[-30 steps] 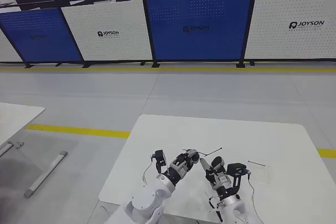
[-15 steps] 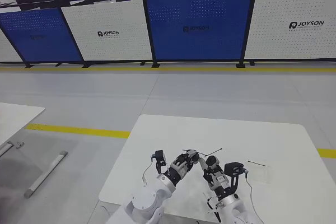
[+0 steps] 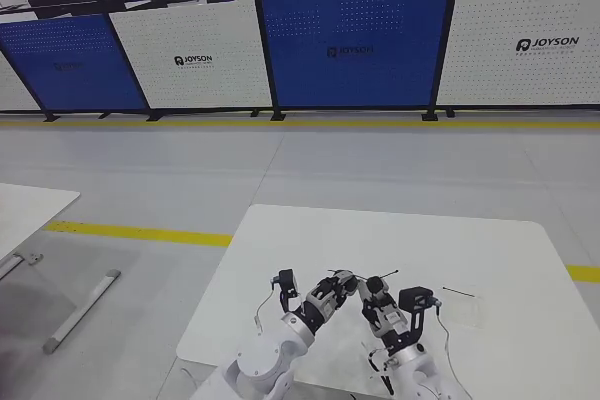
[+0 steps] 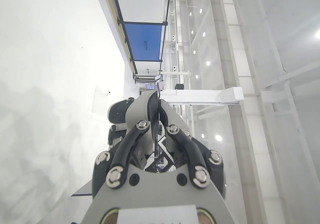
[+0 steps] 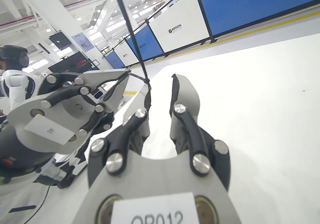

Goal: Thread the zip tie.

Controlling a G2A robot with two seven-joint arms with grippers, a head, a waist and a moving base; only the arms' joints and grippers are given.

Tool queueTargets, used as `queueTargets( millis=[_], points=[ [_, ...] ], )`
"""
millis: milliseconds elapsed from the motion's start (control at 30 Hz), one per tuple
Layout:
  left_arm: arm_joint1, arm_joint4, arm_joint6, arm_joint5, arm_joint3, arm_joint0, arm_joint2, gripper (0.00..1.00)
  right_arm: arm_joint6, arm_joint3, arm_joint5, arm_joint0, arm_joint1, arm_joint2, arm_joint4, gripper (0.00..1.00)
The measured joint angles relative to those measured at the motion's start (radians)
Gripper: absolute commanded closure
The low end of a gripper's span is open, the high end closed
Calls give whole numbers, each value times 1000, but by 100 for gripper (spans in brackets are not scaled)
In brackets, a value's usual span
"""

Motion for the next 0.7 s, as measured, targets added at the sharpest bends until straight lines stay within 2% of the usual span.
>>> queueTargets(
  millis=[133, 267, 367, 400, 433, 700],
  points=[
    [1, 8, 1, 5, -3, 3, -1, 100, 2, 0, 1, 3, 0, -4, -3, 75],
    [1, 15, 4, 4, -6, 5, 1, 100, 2, -1, 2, 5, 1, -6, -3, 78],
    [1, 19, 6, 3, -8, 6, 3, 100, -1, -1, 4, 5, 1, -5, -4, 87],
    [1, 20, 7, 3, -8, 6, 3, 100, -2, -1, 5, 5, 1, -4, -4, 97],
    [0, 21, 8, 3, -8, 6, 3, 100, -2, -1, 5, 4, 1, -4, -3, 100],
    [-1, 22, 13, 2, -2, 1, 6, 100, -5, 6, 4, 4, 3, -1, 1, 100]
  ],
)
